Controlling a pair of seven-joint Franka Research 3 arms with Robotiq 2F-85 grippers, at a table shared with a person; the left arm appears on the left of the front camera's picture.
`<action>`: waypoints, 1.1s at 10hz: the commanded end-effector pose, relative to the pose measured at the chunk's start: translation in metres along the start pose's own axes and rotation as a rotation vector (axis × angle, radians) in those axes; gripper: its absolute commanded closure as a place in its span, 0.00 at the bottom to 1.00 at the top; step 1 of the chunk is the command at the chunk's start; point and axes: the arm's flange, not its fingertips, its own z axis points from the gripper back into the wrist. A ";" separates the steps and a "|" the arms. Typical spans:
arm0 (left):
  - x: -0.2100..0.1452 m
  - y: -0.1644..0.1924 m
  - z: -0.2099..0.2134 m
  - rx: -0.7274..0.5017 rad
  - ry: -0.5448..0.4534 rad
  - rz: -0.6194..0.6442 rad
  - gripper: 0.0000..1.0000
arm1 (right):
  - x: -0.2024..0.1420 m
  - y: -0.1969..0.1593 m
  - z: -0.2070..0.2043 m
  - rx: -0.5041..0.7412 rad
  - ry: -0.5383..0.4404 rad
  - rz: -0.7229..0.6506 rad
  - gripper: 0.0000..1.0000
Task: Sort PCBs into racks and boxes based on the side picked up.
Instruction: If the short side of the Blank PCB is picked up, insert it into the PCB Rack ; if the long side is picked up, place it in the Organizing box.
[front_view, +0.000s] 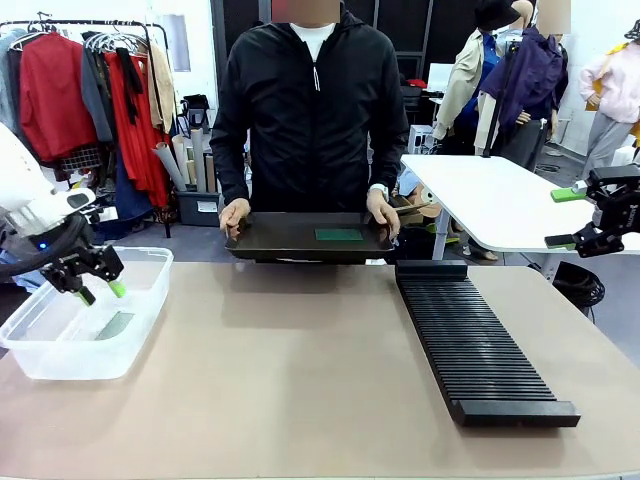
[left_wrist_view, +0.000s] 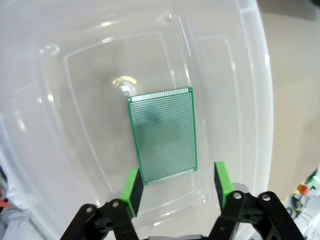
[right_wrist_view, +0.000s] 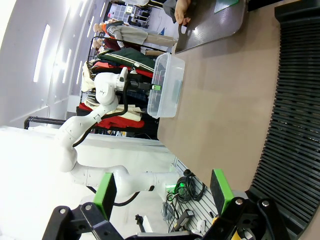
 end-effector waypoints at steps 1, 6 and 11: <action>-0.006 -0.009 0.022 0.057 -0.020 0.011 0.00 | 0.001 0.003 0.000 -0.007 -0.007 0.005 0.00; -0.003 -0.013 0.039 0.064 -0.044 -0.018 0.00 | 0.001 0.003 0.000 -0.007 -0.007 0.005 0.00; -0.003 -0.013 0.039 0.064 -0.044 -0.018 0.00 | 0.001 0.003 0.000 -0.007 -0.007 0.005 0.00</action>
